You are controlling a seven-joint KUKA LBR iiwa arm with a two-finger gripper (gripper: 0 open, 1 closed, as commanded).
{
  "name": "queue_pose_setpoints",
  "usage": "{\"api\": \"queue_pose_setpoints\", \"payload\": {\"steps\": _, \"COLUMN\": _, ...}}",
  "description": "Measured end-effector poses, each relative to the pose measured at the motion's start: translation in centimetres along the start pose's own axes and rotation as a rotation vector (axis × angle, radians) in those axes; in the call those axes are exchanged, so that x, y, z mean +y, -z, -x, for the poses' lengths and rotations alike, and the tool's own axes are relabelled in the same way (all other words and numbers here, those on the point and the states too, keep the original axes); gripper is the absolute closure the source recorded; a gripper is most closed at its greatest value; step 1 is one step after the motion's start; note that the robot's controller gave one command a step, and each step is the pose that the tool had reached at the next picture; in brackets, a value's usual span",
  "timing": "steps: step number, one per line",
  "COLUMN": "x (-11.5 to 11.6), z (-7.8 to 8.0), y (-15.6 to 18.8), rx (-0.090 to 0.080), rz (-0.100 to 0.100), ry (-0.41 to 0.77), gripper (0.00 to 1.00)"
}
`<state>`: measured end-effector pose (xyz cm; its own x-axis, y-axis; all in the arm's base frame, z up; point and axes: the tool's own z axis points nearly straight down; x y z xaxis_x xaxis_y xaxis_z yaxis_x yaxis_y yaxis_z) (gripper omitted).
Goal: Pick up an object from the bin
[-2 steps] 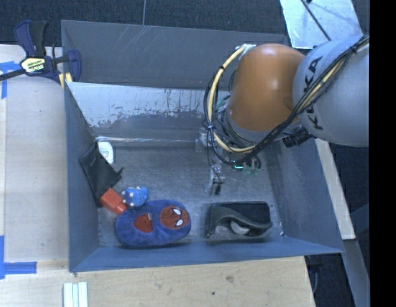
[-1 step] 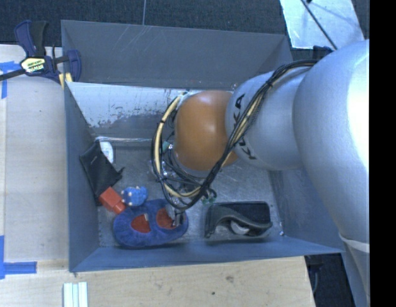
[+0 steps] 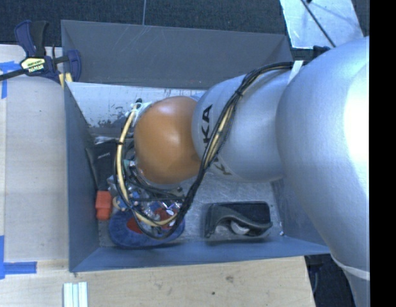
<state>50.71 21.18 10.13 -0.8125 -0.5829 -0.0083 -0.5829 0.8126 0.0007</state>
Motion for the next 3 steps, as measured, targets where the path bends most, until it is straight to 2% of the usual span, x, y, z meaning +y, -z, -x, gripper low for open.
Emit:
{"api": "queue_pose_setpoints", "payload": {"steps": 1, "x": -7.3, "z": 5.2, "y": 2.1, "rx": 0.002, "rz": -0.003, "ry": 0.468, "gripper": 0.0}}
{"api": "queue_pose_setpoints", "payload": {"steps": 2, "x": 0.8, "z": 1.6, "y": -3.0, "rx": -0.001, "rz": -0.006, "ry": 0.536, "gripper": 0.0}}
{"api": "queue_pose_setpoints", "payload": {"steps": 3, "x": -6.6, "z": 2.6, "y": -3.1, "rx": 0.004, "rz": 0.0, "ry": 0.934, "gripper": 0.0}}
